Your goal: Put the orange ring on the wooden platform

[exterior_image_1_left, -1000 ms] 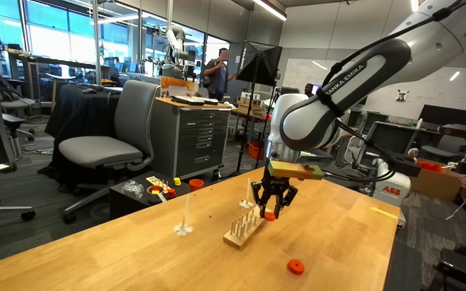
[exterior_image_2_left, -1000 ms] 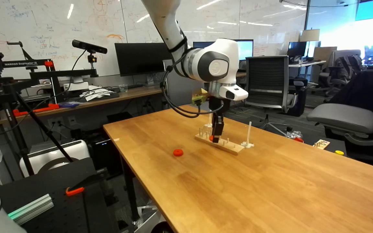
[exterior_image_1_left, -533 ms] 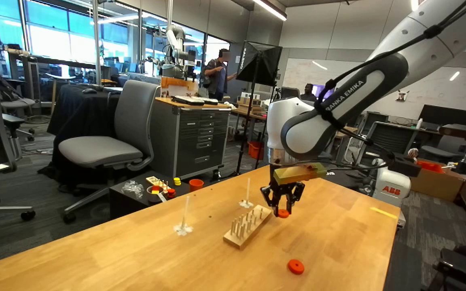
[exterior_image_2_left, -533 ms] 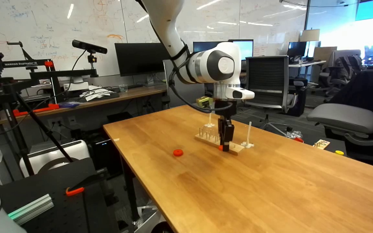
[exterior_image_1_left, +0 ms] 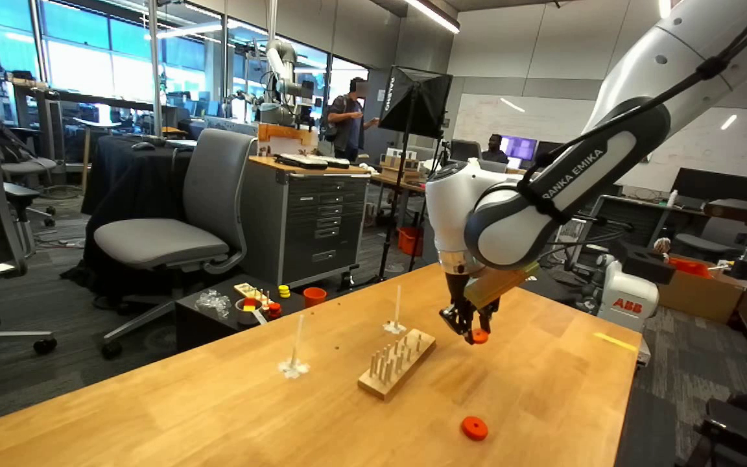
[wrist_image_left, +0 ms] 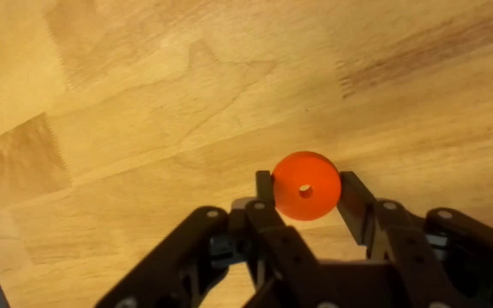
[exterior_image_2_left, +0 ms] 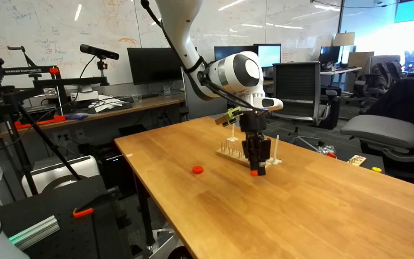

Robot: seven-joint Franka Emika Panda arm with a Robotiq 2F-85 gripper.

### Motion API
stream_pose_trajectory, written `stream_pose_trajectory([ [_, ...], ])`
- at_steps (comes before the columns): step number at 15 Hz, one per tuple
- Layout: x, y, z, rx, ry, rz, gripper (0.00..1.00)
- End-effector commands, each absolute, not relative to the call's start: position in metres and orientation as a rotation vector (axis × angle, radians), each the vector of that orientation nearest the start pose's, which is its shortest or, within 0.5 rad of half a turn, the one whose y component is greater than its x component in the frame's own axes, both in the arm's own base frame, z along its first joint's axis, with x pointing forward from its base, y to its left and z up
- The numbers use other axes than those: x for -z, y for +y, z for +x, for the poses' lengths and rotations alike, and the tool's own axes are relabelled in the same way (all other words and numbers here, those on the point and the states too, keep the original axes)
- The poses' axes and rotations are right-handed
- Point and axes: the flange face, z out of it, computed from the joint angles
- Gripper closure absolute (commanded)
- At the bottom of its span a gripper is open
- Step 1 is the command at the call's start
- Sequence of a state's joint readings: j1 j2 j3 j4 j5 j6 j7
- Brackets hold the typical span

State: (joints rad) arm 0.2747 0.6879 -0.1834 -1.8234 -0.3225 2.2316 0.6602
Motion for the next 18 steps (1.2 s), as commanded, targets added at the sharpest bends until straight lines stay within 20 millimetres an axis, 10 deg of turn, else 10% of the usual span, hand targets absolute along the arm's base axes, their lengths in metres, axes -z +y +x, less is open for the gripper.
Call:
stream_pose_trajectory([
  [1,-0.152,0.067,0.601,-0.335,0.299,-3.590,0.82],
  [8,-0.148,0.091,0.590,-0.312,0.221,-3.593,0.82],
  [9,-0.137,0.088,0.597,-0.328,0.249,-3.592,0.57],
  [18,-0.137,0.090,0.596,-0.330,0.243,-3.590,0.57],
])
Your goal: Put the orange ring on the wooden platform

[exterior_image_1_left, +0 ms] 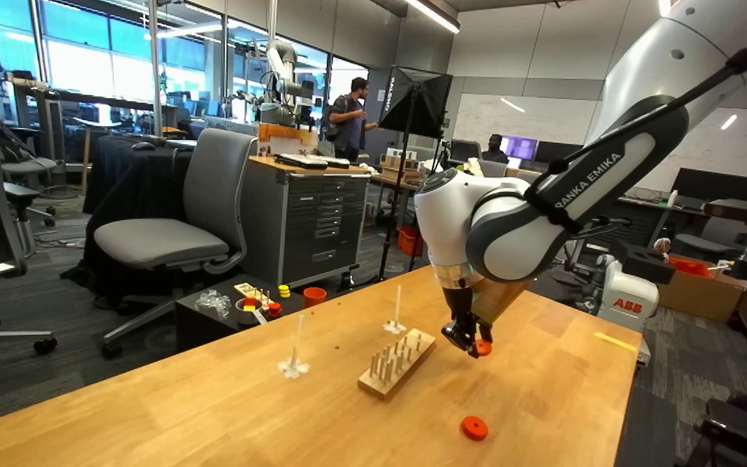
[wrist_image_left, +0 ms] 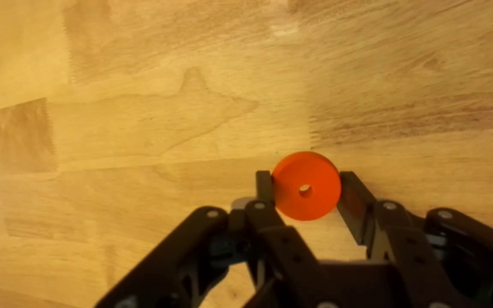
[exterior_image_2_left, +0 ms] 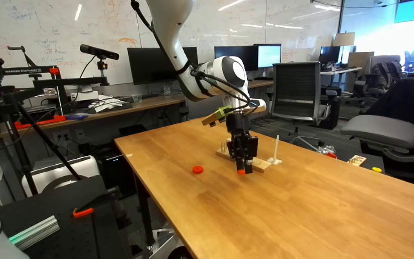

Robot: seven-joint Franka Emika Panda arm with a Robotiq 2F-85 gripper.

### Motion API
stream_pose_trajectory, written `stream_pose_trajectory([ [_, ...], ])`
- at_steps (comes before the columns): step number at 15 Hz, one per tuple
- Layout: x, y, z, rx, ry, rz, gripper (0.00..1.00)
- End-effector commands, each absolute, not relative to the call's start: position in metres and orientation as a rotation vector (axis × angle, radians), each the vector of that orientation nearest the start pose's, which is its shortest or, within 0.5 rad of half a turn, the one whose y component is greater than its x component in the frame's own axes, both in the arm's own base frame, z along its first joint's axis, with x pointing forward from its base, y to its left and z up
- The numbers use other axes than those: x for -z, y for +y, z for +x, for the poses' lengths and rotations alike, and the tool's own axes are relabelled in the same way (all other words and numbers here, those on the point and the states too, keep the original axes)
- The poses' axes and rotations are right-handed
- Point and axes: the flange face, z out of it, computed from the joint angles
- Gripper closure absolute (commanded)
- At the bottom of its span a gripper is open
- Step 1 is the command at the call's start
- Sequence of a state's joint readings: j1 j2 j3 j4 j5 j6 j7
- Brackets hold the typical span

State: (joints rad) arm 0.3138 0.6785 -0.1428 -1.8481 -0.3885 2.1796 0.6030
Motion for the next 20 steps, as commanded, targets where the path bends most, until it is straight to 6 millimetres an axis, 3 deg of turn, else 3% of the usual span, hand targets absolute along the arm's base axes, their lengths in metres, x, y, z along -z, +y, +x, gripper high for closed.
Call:
stream_pose_trajectory([
  [1,-0.139,0.092,0.595,-0.342,0.207,-3.590,0.82],
  [10,-0.173,0.120,0.596,-0.300,-0.039,-3.547,0.82],
  [20,-0.181,0.129,0.623,-0.550,-0.197,-3.527,0.82],
])
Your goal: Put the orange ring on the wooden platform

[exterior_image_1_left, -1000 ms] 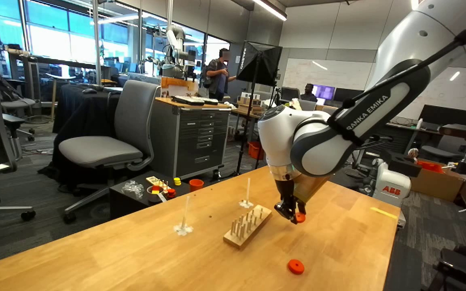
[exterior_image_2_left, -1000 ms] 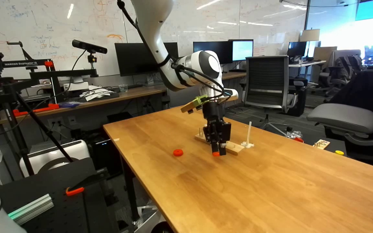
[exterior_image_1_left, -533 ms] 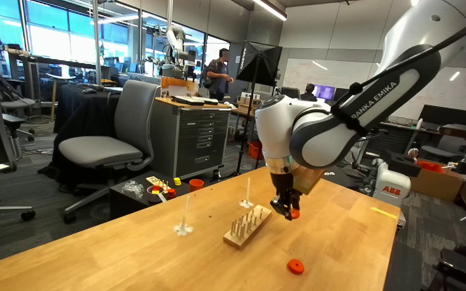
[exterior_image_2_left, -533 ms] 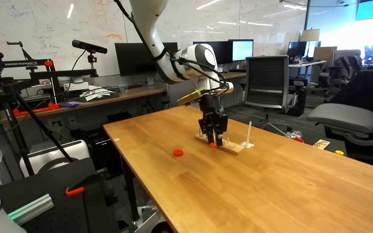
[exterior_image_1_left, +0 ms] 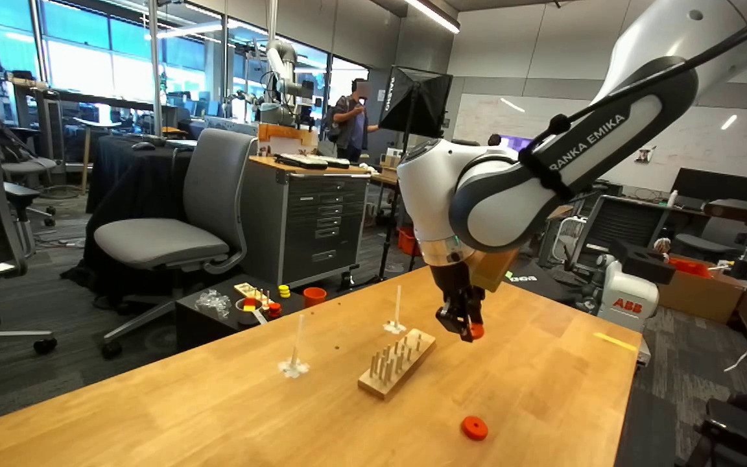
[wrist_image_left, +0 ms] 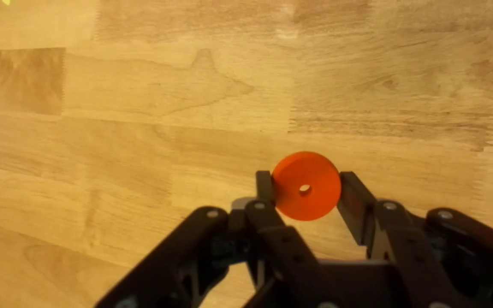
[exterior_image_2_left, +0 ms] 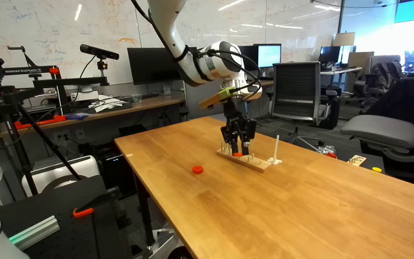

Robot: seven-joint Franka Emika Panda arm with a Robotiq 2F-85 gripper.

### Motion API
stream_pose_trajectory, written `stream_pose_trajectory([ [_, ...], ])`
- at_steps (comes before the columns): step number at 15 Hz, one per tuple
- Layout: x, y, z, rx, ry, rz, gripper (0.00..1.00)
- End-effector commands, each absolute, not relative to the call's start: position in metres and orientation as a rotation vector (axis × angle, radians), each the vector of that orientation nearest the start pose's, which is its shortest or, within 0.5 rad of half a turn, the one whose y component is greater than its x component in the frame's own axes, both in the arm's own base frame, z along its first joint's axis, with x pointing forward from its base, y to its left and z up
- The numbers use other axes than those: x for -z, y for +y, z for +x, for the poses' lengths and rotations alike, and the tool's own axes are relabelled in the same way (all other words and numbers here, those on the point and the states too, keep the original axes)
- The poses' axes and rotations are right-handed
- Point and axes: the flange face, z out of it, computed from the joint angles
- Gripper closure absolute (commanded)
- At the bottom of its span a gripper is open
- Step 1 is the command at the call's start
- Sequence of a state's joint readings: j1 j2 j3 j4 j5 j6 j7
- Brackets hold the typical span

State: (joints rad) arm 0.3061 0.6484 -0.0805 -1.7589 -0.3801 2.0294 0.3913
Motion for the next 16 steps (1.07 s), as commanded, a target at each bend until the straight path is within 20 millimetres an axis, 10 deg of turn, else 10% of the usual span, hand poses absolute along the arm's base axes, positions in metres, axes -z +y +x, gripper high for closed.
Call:
stream_pose_trajectory([
  [1,-0.180,0.133,0.624,-0.585,-0.219,-3.533,0.82],
  [16,-0.219,0.129,0.643,-0.004,0.133,-3.338,0.82],
])
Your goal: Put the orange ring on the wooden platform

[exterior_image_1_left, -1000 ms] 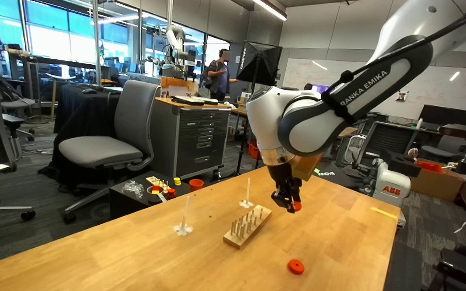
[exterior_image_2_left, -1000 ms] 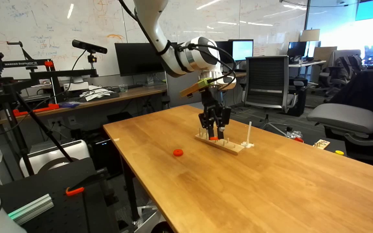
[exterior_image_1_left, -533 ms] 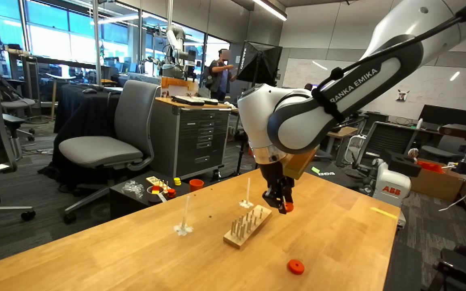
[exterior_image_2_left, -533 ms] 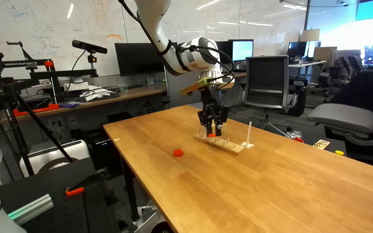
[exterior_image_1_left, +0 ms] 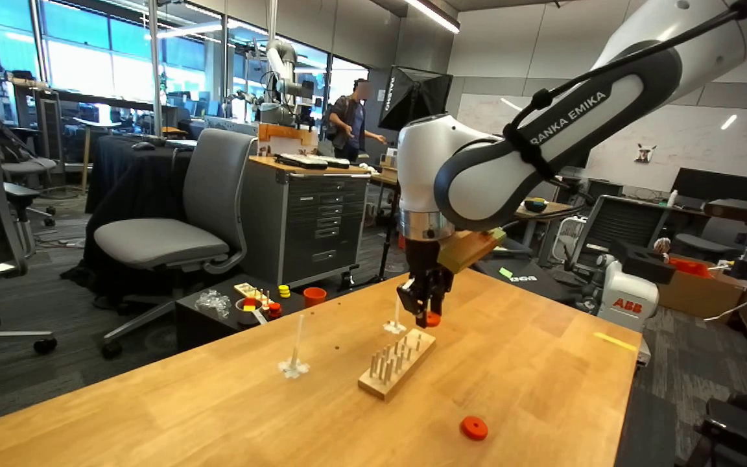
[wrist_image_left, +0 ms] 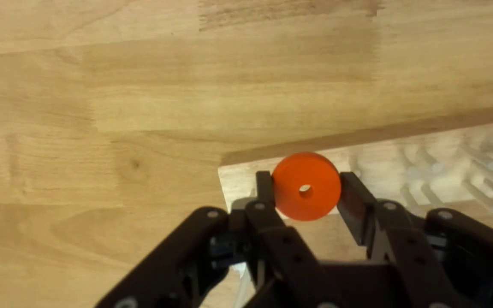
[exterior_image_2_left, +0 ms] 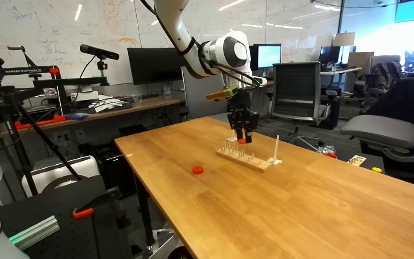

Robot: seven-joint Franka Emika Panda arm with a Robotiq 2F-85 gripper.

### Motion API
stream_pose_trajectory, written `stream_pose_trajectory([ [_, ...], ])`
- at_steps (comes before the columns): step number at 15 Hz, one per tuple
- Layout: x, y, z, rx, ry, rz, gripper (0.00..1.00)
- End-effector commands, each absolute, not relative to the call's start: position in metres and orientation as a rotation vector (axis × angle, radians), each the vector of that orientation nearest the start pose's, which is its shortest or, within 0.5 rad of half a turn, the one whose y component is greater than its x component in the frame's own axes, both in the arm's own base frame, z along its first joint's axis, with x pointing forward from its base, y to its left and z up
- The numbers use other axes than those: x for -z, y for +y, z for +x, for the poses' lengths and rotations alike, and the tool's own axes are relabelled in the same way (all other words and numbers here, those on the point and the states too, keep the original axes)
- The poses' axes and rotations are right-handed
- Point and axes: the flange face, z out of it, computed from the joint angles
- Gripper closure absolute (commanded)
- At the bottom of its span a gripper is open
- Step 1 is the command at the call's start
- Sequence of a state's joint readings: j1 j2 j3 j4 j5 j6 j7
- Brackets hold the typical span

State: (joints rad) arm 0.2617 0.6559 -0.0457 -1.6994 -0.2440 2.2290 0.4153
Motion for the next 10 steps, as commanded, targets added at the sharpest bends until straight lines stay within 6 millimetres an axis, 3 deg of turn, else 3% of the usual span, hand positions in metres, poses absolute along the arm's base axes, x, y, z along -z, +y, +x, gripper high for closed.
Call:
stream_pose_trajectory([
  [1,-0.219,0.125,0.643,-0.006,0.124,-3.345,0.82],
  [6,-0.197,0.111,0.642,-0.194,0.073,-3.386,0.82],
  [10,-0.189,0.113,0.638,-0.234,0.035,-3.371,0.82],
])
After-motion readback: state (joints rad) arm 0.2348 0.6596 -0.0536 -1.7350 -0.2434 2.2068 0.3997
